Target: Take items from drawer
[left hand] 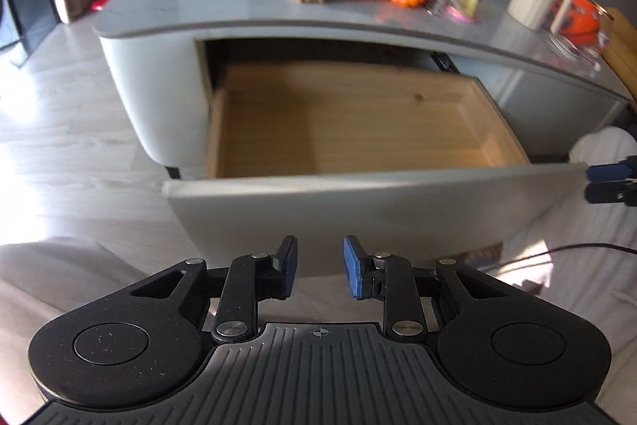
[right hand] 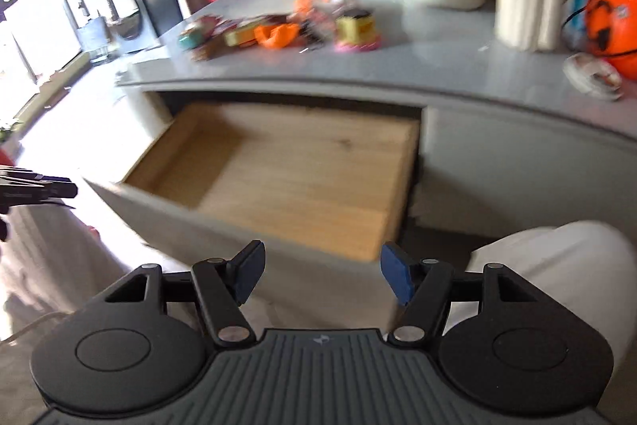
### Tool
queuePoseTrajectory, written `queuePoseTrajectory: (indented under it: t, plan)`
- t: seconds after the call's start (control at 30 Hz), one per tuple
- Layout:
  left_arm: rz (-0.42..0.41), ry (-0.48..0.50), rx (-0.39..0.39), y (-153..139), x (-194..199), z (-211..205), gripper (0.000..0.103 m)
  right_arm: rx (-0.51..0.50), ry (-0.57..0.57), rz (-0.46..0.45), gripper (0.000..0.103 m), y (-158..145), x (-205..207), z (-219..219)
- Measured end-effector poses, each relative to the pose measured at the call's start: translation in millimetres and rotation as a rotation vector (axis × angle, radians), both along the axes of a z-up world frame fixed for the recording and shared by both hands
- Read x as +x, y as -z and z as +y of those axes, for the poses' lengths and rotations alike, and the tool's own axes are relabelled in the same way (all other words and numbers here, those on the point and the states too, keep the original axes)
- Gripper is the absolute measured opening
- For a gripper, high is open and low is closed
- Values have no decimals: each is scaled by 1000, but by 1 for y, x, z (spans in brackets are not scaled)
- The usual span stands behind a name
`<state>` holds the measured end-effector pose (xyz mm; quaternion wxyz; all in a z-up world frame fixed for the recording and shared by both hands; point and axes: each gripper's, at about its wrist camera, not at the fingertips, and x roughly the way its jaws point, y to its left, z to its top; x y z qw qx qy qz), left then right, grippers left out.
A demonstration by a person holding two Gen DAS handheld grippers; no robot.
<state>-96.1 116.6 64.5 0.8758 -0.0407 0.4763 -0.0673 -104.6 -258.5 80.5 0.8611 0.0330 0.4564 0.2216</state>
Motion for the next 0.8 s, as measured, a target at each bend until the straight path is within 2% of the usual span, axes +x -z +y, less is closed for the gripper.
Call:
queuePoseTrajectory:
  t: [0.13,0.3,0.37,0.47,0.67,0.8]
  plan:
    - [-5,19,-6,12,11,-19,28,-55,-69,50,65,23,13,39]
    - [-31,14,-18,19,33,-32,31,-32,-75,108,65,35,30,52]
    - [-54,6,-21,20,42,-35,35,-44,-71,66,64,38,31,54]
    - [-94,-22,-24,25,62,-35,35,-51,-25,11,64,41,40,57]
    - [-166,-131,-51,33,112,-36,35,-32,116,-69,64,48,90,58]
    - [-217,-194,-52,38,142,-39,35,-67,186,-136,64,54,119,67]
